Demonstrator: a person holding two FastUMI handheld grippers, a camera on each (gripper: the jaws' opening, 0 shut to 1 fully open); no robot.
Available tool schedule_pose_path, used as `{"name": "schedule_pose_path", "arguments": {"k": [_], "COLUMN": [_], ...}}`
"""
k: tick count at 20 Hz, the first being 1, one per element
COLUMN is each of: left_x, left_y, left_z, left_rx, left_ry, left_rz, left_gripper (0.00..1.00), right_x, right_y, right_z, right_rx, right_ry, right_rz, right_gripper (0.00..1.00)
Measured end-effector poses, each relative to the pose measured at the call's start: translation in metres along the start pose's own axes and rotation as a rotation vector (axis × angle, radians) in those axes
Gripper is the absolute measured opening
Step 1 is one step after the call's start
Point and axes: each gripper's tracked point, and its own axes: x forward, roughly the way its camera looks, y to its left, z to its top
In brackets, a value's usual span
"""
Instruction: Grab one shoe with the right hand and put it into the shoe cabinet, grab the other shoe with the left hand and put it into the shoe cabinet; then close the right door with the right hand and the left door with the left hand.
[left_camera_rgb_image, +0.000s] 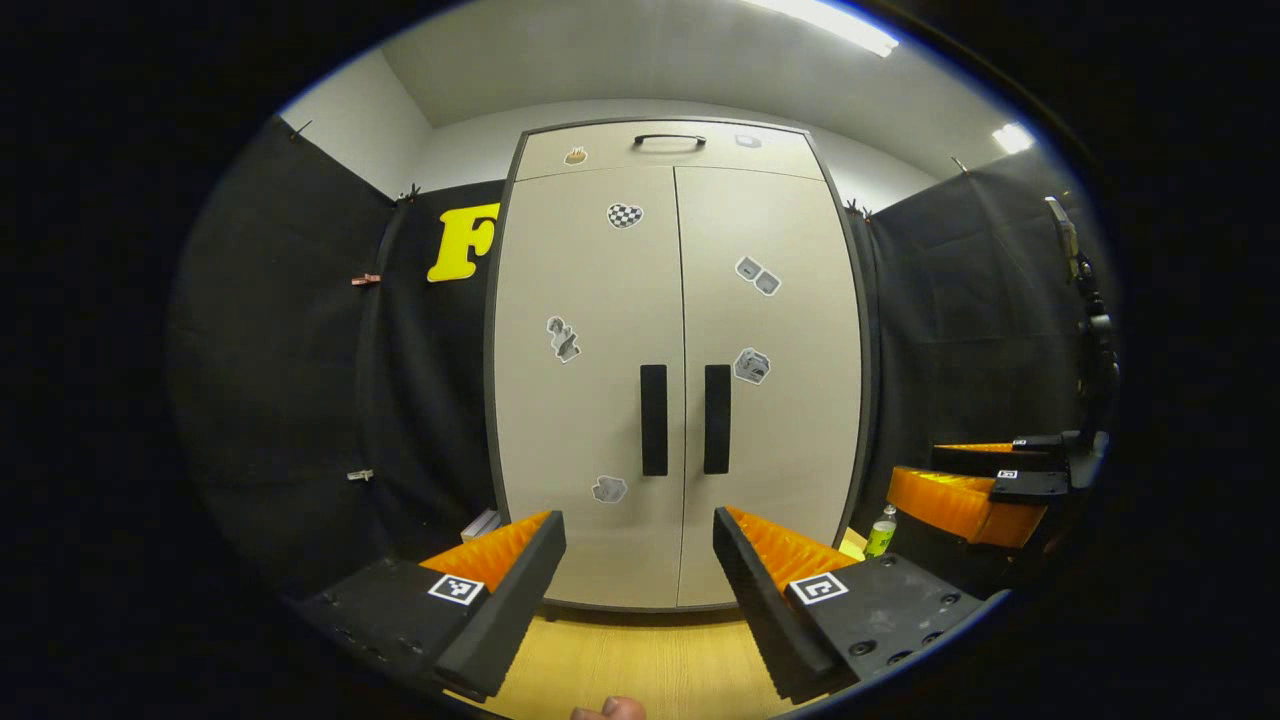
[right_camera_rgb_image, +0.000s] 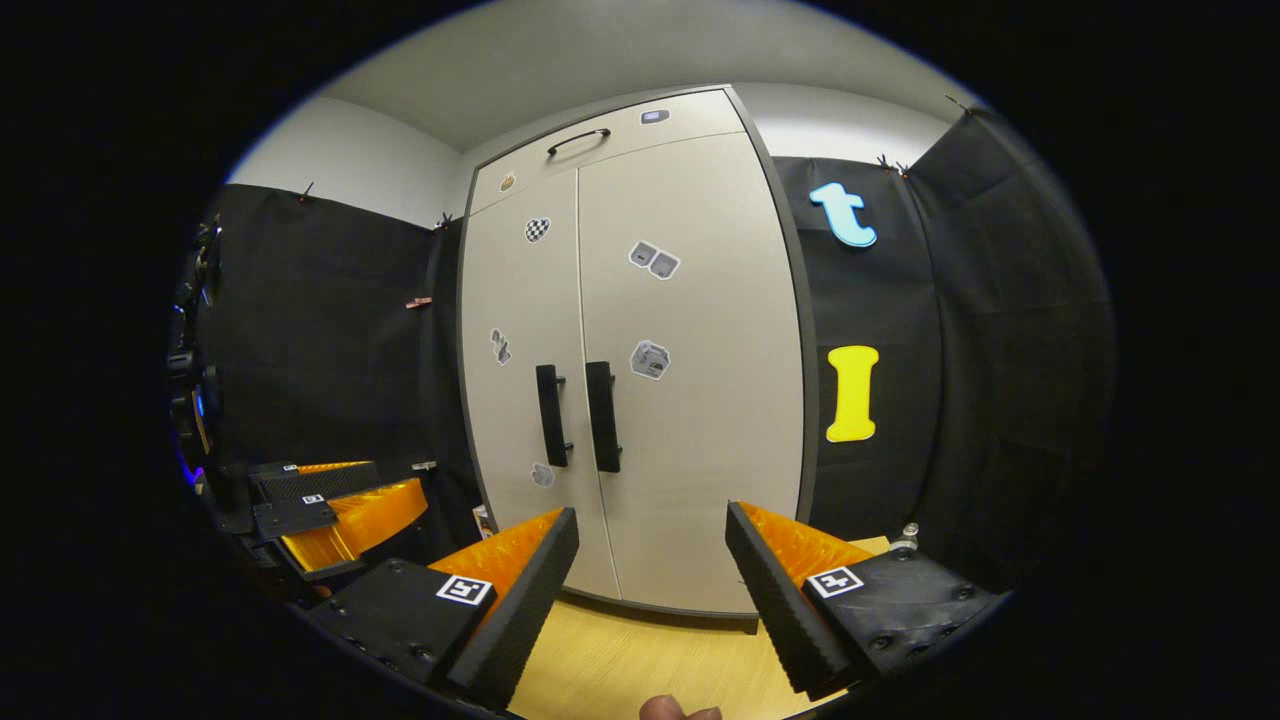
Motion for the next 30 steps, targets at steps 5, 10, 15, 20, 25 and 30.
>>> {"name": "schedule_pose_path", "arguments": {"k": [5,10,15,20,25,30], "left_x": [-0.003,0.000,0.006,0.006,0.003,0.001], "left_y": [-0.017,-0.030,-0.034,-0.035,-0.036,-0.038], "left_z": [-0.006,-0.009,-0.012,-0.013,-0.014,-0.015], "left_rx": [-0.040,-0.028,-0.012,0.000,0.012,0.011], "left_ry": [0.000,0.001,-0.002,-0.004,-0.002,-0.004], "left_rz": [0.014,0.016,0.016,0.028,0.039,0.042], "left_gripper": [0.95,0.95,0.95,0.95,0.95,0.95], "right_x": [-0.006,-0.008,-0.011,-0.010,-0.009,-0.006], "right_y": [-0.008,-0.014,-0.016,-0.018,-0.025,-0.030], "right_z": [0.001,-0.001,-0.001,-0.005,-0.004,-0.006], "right_rx": [0.016,0.017,0.005,0.030,0.031,0.026], "right_ry": [-0.001,0.002,-0.005,0.006,0.000,0.001], "right_rz": [0.049,0.083,0.099,0.096,0.078,0.059], "right_gripper": [0.98,0.98,0.98,0.98,0.98,0.98]}}
